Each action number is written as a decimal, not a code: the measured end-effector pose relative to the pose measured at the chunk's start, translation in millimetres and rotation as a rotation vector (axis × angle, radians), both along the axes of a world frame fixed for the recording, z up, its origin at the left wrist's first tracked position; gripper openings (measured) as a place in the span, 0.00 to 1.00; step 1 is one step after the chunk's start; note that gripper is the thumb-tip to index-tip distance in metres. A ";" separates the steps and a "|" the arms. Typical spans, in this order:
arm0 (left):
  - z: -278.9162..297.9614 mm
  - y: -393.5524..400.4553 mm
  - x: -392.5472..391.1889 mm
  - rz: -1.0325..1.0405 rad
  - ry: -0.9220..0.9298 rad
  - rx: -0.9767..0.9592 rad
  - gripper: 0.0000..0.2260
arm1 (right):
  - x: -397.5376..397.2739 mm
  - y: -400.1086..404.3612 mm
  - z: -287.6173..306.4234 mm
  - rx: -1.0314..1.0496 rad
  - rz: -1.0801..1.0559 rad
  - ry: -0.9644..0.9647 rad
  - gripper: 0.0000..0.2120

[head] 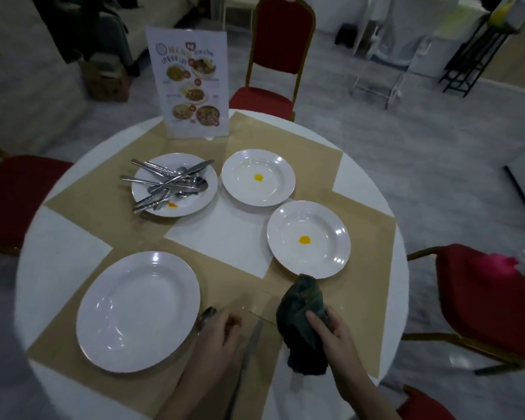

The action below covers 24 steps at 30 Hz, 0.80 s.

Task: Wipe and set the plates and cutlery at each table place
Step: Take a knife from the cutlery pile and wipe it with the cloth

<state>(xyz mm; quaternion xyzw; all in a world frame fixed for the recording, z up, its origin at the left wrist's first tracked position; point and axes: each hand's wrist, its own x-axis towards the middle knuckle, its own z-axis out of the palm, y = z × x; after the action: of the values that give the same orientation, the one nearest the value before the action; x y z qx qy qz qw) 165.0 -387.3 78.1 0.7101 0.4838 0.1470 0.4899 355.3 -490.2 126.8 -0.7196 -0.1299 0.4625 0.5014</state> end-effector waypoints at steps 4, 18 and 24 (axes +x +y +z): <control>1.5 8.5 17.9 0.054 -0.014 0.001 0.08 | 21.6 24.7 6.5 0.068 0.036 -0.009 0.09; 20.7 11.3 115.1 0.624 0.012 0.062 0.06 | 118.2 111.3 -17.2 0.133 0.551 0.069 0.11; 31.5 0.9 134.9 0.768 -0.103 0.076 0.07 | 128.8 130.9 -9.7 0.158 0.744 0.007 0.09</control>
<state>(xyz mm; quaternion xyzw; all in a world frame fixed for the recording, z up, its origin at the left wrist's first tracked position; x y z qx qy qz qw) 299.9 -386.5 109.6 0.4868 0.6834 0.3729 0.3962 484.1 -359.3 117.1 -0.5807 -0.4158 0.6040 0.3535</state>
